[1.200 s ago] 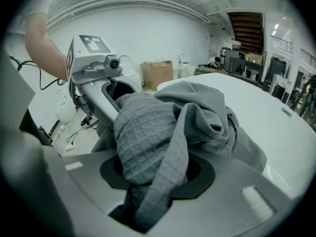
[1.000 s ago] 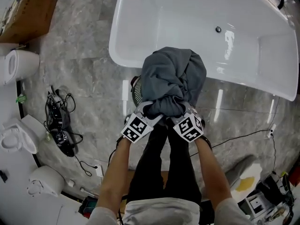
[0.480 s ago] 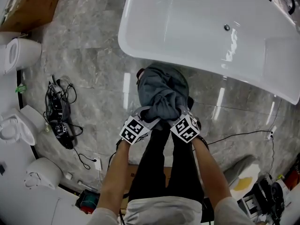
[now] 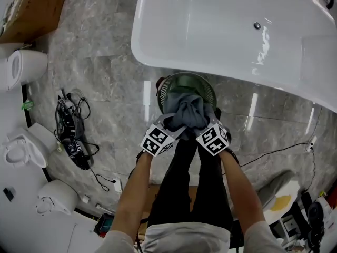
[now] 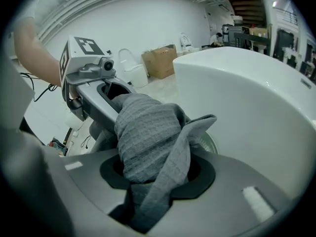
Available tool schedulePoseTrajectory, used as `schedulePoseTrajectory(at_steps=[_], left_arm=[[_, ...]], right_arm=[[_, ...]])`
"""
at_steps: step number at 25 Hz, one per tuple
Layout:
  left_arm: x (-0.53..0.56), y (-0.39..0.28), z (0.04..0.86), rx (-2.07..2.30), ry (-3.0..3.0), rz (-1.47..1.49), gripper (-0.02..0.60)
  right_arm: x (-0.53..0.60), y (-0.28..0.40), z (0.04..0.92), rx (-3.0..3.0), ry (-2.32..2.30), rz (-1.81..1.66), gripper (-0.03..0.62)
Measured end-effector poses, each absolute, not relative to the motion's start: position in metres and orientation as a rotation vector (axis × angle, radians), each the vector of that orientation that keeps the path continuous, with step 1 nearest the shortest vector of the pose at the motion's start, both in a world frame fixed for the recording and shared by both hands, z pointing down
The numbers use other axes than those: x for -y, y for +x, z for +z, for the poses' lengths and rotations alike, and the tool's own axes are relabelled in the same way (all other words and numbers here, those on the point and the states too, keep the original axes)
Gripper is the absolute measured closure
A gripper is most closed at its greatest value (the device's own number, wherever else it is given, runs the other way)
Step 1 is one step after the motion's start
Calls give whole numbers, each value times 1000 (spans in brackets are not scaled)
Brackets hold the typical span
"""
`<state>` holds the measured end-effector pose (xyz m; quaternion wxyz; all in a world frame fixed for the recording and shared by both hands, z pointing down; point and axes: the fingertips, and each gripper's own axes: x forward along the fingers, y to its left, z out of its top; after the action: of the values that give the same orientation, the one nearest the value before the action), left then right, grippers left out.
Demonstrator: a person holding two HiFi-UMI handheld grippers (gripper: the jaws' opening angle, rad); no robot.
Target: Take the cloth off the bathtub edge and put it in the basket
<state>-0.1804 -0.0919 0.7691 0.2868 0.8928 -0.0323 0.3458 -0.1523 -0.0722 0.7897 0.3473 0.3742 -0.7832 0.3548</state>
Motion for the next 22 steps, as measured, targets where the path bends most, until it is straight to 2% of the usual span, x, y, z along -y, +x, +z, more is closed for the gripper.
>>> schedulePoseTrajectory(at_steps=[14, 22], left_arm=[[113, -162, 818, 59, 2384, 1085, 347], [108, -174, 850, 137, 2323, 1103, 348]], right_arm=[[87, -132, 840, 1879, 1139, 1036, 428], [83, -138, 873, 1882, 1053, 975, 427]])
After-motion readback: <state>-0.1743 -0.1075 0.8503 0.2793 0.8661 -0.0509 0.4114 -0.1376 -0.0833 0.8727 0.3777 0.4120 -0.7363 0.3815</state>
